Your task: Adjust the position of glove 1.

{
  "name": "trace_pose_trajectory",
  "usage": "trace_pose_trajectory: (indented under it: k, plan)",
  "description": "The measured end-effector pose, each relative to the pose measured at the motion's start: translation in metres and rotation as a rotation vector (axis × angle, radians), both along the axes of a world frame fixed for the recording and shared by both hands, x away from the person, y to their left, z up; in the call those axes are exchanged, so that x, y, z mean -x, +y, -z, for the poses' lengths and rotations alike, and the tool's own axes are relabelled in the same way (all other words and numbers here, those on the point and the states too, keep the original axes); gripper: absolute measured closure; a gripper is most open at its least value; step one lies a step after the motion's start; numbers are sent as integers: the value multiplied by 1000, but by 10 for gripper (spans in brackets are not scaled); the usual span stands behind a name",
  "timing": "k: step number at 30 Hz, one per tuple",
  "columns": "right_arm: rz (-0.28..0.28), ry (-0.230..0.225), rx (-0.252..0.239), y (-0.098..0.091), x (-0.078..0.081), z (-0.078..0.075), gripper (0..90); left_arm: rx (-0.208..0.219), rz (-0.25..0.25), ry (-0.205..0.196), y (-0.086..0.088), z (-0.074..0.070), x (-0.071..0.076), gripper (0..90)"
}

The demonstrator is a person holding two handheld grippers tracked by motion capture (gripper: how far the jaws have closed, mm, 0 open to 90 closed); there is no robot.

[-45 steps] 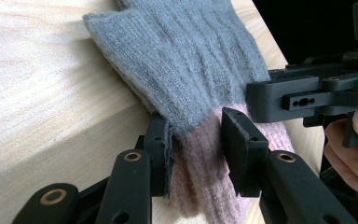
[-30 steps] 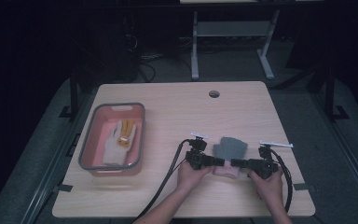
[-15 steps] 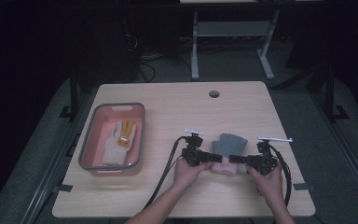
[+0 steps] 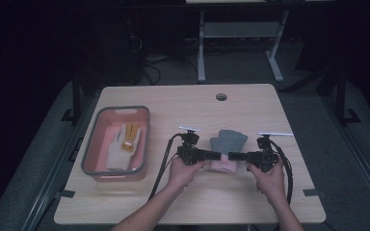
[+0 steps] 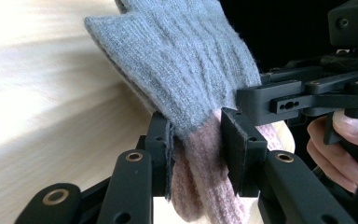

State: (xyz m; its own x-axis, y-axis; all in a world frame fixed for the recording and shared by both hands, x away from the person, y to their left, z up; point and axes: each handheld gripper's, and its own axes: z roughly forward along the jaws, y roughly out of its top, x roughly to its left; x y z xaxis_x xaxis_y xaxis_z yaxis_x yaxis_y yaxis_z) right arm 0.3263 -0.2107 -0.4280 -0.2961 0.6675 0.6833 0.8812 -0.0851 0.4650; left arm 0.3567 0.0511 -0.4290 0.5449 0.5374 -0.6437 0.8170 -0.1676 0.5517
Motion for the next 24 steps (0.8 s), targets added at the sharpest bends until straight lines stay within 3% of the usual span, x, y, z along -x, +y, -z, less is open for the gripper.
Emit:
trace_pose_trajectory:
  k: [24]
  plan:
    - [-74, -43, 2, 44, -20, -36, 686, 22, -43, -46, 47, -32, -3, 656]
